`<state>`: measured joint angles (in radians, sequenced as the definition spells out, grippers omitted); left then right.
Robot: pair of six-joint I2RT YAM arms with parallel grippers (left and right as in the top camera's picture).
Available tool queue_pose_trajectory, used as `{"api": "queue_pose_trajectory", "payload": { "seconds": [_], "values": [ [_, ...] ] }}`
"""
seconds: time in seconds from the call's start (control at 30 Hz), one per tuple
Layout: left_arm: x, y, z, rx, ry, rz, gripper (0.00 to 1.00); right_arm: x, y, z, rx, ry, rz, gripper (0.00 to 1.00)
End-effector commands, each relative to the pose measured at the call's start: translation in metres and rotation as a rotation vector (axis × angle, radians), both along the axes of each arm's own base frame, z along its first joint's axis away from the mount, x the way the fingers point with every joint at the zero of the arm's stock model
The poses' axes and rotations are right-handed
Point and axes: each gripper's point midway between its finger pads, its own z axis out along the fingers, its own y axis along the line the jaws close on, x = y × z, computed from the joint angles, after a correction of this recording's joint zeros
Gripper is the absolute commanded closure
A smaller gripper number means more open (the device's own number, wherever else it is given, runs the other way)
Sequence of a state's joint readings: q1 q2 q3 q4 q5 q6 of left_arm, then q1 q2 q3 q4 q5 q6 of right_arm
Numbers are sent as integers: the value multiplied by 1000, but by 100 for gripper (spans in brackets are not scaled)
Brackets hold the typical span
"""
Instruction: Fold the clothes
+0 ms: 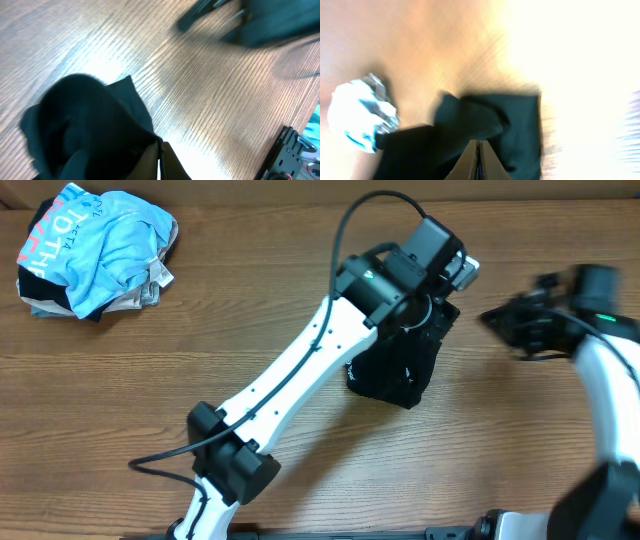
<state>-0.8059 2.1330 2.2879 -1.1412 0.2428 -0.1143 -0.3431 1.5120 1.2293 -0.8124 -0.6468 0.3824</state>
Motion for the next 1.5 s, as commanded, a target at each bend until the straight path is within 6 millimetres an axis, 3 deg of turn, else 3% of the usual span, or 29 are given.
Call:
{"api": "queue_pose_trajectory", "payload": {
  "seconds": [0.0,0.03,0.07,0.17,0.23,0.3,0.37,0.43,0.6,0.67,0.73,0.83,0.97,1.1,1.23,1.3,1.37,1.47],
  "values": [
    [-2,-20,-44,50,54,-10,96,-14,-26,46,-4,-124,-53,96],
    [-4,-25,-55,64,67,-18,96,-17,-33,50,-14,-133,-70,96],
    [-7,-28,-66,78,80,-26,87,-23,-42,52,-23,-136,-94,96],
    [-17,-38,-92,106,125,-55,0,-32,-60,52,-36,-129,-137,88],
    [-20,-41,-97,110,137,-64,0,-37,-68,49,-45,-122,-148,83],
    [-18,-42,-87,94,120,-62,0,-40,-72,47,-57,-117,-148,77],
    [-8,-37,-65,60,93,-42,0,-42,-73,45,-68,-102,-154,73],
    [7,-23,-28,5,60,12,0,-44,-73,41,-90,-89,-143,67],
    [47,41,72,-126,-57,162,0,-41,-55,33,-133,-92,-28,50],
    [63,77,103,-158,-108,232,0,-36,-35,29,-163,-116,80,47],
    [74,107,119,-161,-152,267,0,-30,-10,26,-176,-139,185,47],
    [90,147,124,-139,-171,327,0,-21,37,17,-204,-165,362,46],
    [98,184,106,-75,-116,385,0,-13,88,-20,-309,-98,525,28],
    [97,203,93,-14,-89,377,1,-19,138,-53,-339,-94,756,20],
    [95,211,88,21,-82,383,0,-20,160,-80,-334,-63,838,19],
    [94,213,87,33,-81,384,0,-19,163,-90,-327,-44,848,24],
    [93,213,86,39,-81,377,0,-20,163,-94,-321,-32,852,35],
    [93,213,86,41,-81,376,0,-21,163,-93,-319,-29,850,68]
  ]
}}
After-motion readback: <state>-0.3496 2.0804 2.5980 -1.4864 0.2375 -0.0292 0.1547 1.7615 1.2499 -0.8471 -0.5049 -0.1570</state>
